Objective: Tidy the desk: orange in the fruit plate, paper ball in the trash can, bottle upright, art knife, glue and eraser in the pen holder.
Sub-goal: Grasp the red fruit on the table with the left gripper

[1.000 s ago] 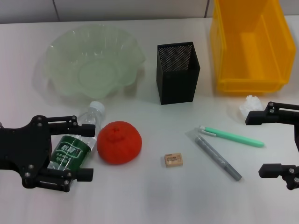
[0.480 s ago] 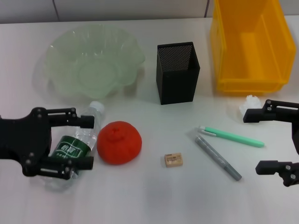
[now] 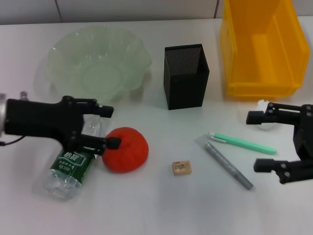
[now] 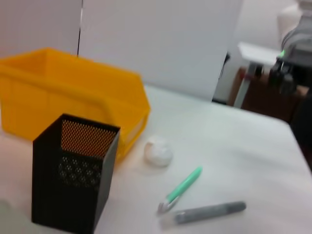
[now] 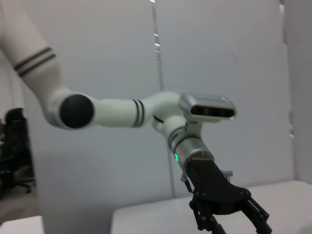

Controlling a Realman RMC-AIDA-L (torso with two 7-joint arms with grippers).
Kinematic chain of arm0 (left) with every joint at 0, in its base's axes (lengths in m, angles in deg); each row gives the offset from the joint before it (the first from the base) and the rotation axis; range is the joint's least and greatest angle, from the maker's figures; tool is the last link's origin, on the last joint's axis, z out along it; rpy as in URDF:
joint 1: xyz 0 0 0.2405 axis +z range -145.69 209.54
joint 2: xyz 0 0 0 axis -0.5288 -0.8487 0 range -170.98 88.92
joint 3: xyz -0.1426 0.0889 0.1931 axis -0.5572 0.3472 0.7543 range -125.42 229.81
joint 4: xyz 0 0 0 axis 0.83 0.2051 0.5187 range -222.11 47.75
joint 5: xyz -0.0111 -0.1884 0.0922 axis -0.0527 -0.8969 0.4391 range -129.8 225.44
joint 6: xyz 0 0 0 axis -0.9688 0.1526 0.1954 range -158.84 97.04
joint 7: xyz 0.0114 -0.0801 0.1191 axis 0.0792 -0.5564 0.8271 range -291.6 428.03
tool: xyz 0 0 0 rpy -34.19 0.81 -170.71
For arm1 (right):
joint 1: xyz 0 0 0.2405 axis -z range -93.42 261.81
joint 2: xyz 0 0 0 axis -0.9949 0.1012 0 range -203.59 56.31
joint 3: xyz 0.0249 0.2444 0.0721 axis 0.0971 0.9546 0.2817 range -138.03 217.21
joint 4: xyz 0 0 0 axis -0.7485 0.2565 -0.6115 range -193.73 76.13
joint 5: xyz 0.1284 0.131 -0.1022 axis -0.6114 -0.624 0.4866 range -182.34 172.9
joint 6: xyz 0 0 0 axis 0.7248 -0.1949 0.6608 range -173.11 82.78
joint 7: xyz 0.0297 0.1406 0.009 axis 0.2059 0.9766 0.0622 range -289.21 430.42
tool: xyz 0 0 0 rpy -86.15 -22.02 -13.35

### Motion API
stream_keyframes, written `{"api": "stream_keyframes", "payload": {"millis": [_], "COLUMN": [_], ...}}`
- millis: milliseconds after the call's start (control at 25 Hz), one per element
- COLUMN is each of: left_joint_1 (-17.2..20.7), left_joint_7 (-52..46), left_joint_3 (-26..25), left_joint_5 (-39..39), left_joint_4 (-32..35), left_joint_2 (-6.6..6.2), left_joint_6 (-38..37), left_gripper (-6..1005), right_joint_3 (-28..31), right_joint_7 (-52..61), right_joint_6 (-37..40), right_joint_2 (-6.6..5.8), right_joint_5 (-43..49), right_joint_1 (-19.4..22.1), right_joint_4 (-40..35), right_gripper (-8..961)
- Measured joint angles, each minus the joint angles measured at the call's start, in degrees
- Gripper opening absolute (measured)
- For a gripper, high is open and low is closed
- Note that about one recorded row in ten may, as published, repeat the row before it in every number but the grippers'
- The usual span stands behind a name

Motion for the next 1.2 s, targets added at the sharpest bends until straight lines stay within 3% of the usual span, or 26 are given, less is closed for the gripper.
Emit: {"api": "stream_keyframes", "payload": {"millis": [40,80,240,280,360,440,520,920,1160,1200], "left_joint_1": [0.0,-2.3,-5.52,-5.52,-6.88,-6.88,-6.79,-6.27,-5.92,-5.89], "left_joint_7": [0.0,-1.4,-2.08,-2.08,-3.77,-3.86,-3.89,-3.91,-3.69,-3.69], "left_joint_3": [0.0,0.33,0.86,0.86,7.74,8.79,13.2,14.72,14.61,14.6], "left_joint_5": [0.0,4.24,8.45,8.45,10.12,10.59,12.11,11.32,9.58,9.37], "left_joint_4": [0.0,1.43,1.22,1.22,0.45,0.44,0.41,0.41,0.41,0.41], "left_joint_2": [0.0,1.42,2.28,2.28,2.42,2.42,2.41,2.48,2.46,2.45], "left_joint_6": [0.0,2.55,4.44,4.44,10.65,11.81,14.3,15.08,14.78,14.72], "left_gripper": [811,806,789,784,775,766,757,713,530,441], "right_joint_3": [-0.01,0.0,0.0,0.0,-0.01,0.02,0.18,0.1,0.07,0.08], "right_joint_7": [0.0,-0.01,-0.02,-0.02,-0.02,-0.02,-0.02,-0.02,-0.02,-0.02], "right_joint_6": [-0.84,-1.4,-3.76,-4.06,-4.29,-4.33,-4.35,-4.35,-4.35,-4.35], "right_joint_2": [-0.01,-0.05,-0.08,-0.03,0.03,0.03,0.03,0.0,0.0,0.0], "right_joint_5": [0.16,0.29,0.69,0.7,0.71,0.74,0.76,0.76,0.76,0.76], "right_joint_1": [-0.02,-0.02,0.08,0.22,0.51,0.69,0.85,1.32,1.42,1.45], "right_joint_4": [0.33,0.58,1.75,1.86,2.05,2.42,2.73,2.94,2.94,2.94], "right_gripper": [814,814,812,812,811,810,809,805,802,802]}}
